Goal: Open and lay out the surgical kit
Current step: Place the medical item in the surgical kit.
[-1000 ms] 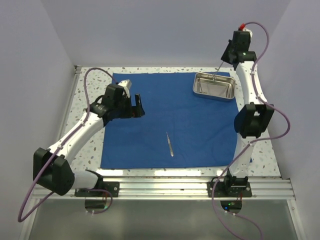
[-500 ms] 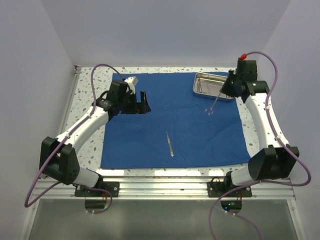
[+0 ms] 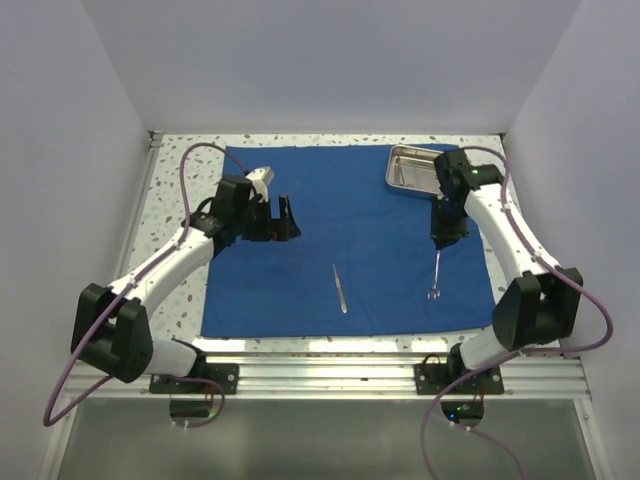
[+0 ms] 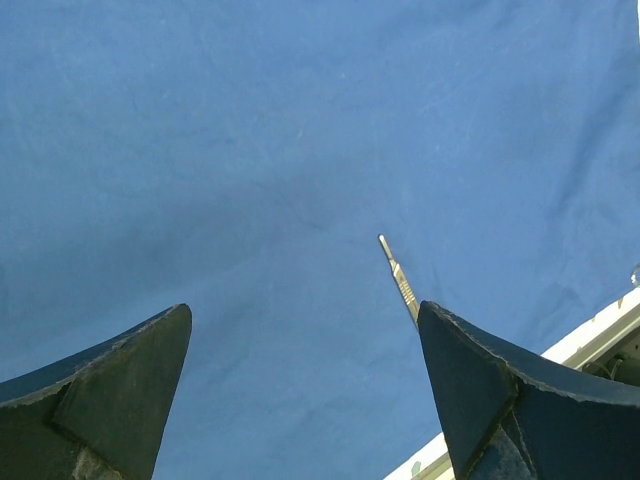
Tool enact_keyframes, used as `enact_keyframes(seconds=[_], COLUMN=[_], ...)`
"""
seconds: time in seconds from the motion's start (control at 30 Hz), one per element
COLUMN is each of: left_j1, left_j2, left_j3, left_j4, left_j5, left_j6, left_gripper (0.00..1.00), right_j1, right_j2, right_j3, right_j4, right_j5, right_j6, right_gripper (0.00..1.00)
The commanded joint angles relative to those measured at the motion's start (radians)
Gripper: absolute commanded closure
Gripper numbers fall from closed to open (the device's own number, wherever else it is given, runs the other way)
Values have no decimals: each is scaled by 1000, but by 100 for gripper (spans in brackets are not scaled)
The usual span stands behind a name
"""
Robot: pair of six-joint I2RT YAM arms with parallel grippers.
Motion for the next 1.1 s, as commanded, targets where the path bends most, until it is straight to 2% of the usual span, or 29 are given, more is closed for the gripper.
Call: enact_keyframes(seconds=[0.0,0.17,0.5,0.67,0.83,0.87,0.9,0.93,1.0,1.07], left_j1=[-1,-1,0,2,5,7,7,7,8,7], left_j2=[-56,-93,-147,-170,-181,-179,-179,-172,-159,-150], left_j3=[-31,-78,-98,-100,-98,-95,-92,-88,-76,-60], left_j4=[68,94,34,10,-6,-6,-2,-2,1,2], left_j5=[4,-4,-48,-56,-76,-77,-77,-74,-71,-68], left_j6=[-13,-39,-8,0,4,6,6,6,7,9], left_gripper=[1,0,1,0,1,1,1,0,0,1], right_j1=[54,69,111,114,114,115,117,117,117,117], right_j2=[64,144,406,469,423,413,402,382,366,353], right_j3=[-23,-60,-17,-14,-12,-9,0,9,52,92], right_j4=[-120,-103,-40,39,95,101,104,99,86,50], right_j5=[80,145,344,323,206,185,180,177,186,198], right_j6=[-58,-41,-1,34,48,39,34,34,28,22], right_gripper=[100,100,100,100,100,91,73,43,20,14])
